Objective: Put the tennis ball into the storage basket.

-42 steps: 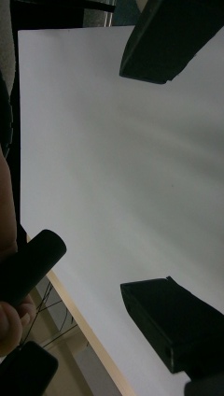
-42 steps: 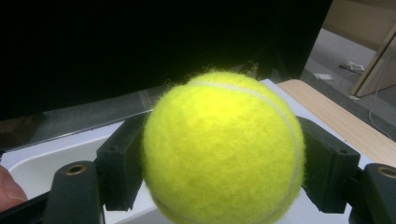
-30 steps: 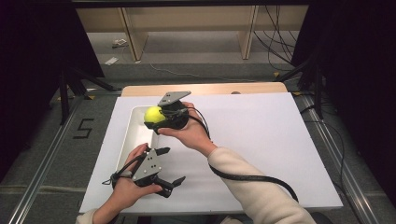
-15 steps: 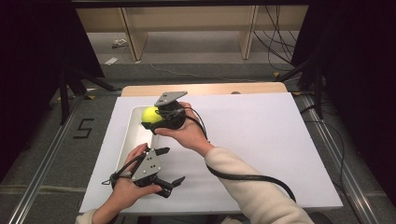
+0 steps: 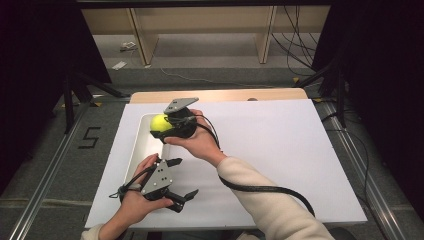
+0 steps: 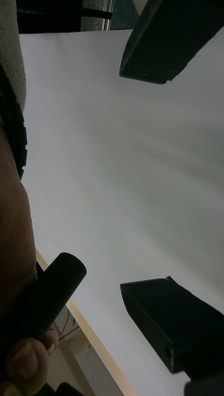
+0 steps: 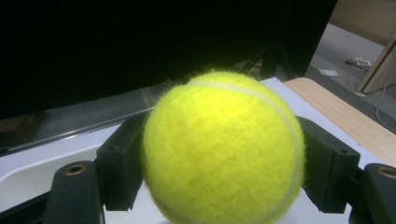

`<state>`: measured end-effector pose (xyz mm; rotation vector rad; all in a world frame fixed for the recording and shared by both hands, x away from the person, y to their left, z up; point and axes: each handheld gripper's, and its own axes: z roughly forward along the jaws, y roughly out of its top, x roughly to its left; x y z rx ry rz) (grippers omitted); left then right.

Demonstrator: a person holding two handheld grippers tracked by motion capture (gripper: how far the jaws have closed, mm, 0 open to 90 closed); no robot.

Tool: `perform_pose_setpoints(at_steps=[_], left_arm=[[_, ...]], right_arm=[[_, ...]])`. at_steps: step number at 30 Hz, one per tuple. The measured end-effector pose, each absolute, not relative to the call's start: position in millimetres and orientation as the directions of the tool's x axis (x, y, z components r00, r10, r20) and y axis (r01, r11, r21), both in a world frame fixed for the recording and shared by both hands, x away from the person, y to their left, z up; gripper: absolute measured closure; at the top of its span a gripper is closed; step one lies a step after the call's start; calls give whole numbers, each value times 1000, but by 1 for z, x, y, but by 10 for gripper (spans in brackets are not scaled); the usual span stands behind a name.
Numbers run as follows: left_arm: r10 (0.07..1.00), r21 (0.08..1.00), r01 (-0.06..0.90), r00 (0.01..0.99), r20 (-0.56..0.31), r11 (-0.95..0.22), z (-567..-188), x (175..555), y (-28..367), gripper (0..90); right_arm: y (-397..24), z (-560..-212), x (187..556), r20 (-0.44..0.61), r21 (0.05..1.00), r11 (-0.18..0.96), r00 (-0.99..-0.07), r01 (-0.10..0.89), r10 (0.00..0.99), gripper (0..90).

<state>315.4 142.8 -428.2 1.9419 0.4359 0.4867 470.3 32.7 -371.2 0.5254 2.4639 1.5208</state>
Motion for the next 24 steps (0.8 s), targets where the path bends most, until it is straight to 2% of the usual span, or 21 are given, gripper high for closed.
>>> perform_pose_setpoints(at_steps=[24], left_arm=[[499, 914, 80, 855, 142, -398, -428, 315, 142, 0]], right_arm=[[40, -371, 473, 22, 890, 413, -921, 195, 388, 267]])
